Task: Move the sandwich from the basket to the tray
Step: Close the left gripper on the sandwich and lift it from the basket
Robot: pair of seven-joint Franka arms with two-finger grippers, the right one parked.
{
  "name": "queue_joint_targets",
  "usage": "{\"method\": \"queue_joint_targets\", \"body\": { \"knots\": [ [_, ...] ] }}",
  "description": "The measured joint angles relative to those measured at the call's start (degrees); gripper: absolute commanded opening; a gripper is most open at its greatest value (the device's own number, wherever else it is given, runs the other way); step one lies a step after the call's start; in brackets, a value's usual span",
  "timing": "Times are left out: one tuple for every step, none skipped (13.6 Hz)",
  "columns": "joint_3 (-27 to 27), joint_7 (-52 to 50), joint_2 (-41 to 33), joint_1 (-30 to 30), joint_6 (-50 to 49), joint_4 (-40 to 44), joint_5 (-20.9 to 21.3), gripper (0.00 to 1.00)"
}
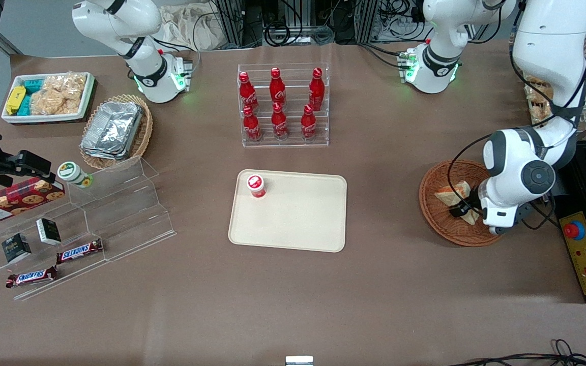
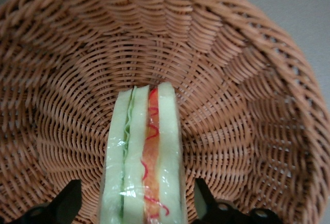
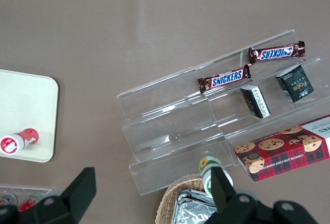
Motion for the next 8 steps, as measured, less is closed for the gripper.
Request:
{"method": "queue_joint_targets", "body": {
  "knots": [
    [-0.01,-1.31,0.03,-0.01,0.21,-0.02,0.0,0.4],
    [-0.01,-2.4,-0.03,-0.01,0.27,0.09,0.0,0.27],
    [-0.01,-3.25,-0.12,-0.01,0.29,0.34,0.0,0.2],
    [-0.02,-3.79,-0.28,-0.01,0.3,0.71,0.0,0.17],
    [-0.03,-4.19,-0.58,-0.02,0.18,1.33,0.0,0.16],
    [-0.03,-4.39,-1.12,-0.02,-0.43,2.26,0.0,0.15],
    [-0.06,-4.44,-2.03,-0.05,-2.45,3.75,0.0,0.15],
    [-0.14,-4.43,-3.4,-0.16,-5.94,5.79,0.03,0.15]
  ]
}}
